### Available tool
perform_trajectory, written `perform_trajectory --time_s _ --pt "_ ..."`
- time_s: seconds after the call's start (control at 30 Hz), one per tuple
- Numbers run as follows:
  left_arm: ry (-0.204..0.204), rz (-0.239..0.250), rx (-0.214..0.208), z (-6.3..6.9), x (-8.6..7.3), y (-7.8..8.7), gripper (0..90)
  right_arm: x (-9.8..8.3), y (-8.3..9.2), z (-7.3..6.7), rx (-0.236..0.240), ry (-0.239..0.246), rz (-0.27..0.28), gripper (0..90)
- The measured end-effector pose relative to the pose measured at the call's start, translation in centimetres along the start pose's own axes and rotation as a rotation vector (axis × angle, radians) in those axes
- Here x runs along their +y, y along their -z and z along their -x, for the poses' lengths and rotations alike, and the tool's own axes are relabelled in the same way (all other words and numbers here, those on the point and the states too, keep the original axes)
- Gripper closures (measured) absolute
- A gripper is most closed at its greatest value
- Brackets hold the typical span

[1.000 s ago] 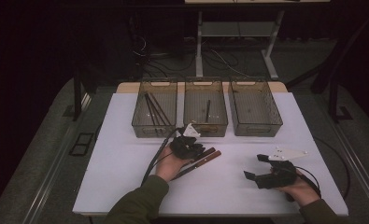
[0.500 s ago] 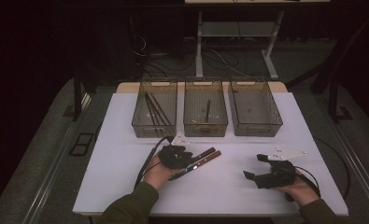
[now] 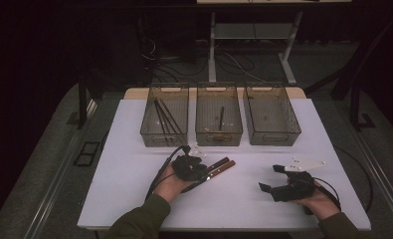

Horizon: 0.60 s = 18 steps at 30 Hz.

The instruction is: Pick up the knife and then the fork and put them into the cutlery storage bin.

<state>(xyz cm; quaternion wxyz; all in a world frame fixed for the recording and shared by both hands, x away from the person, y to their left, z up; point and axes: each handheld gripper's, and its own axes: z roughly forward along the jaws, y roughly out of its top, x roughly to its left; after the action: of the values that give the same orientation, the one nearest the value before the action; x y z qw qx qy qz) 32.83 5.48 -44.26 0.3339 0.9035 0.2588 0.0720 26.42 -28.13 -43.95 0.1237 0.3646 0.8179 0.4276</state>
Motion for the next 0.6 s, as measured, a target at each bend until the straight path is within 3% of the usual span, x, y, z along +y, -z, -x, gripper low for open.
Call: perform_trajectory --time_s 0.03,0.07,0.13,0.47,0.6 --pt "0.002 -0.008 0.007 0.18 0.05 0.01 75.7 0.0 0.0 -0.01 0.001 0.0 -0.001 13.7" --pt "-0.023 -0.011 0.014 0.11 0.15 -0.01 75.9 0.0 -0.01 -0.01 0.001 0.001 0.0 13.7" --pt "-0.005 -0.014 0.015 0.3 0.18 -0.03 76.4 -0.01 -0.05 -0.04 0.001 0.002 0.001 13.7" --pt "-0.008 -0.043 -0.01 -0.23 0.66 0.04 77.1 0.08 -0.02 0.06 0.014 -0.024 0.011 13.6" --pt "0.015 -0.041 -0.024 -0.42 0.81 0.42 77.1 0.09 -0.12 0.13 0.023 -0.025 0.008 13.6"
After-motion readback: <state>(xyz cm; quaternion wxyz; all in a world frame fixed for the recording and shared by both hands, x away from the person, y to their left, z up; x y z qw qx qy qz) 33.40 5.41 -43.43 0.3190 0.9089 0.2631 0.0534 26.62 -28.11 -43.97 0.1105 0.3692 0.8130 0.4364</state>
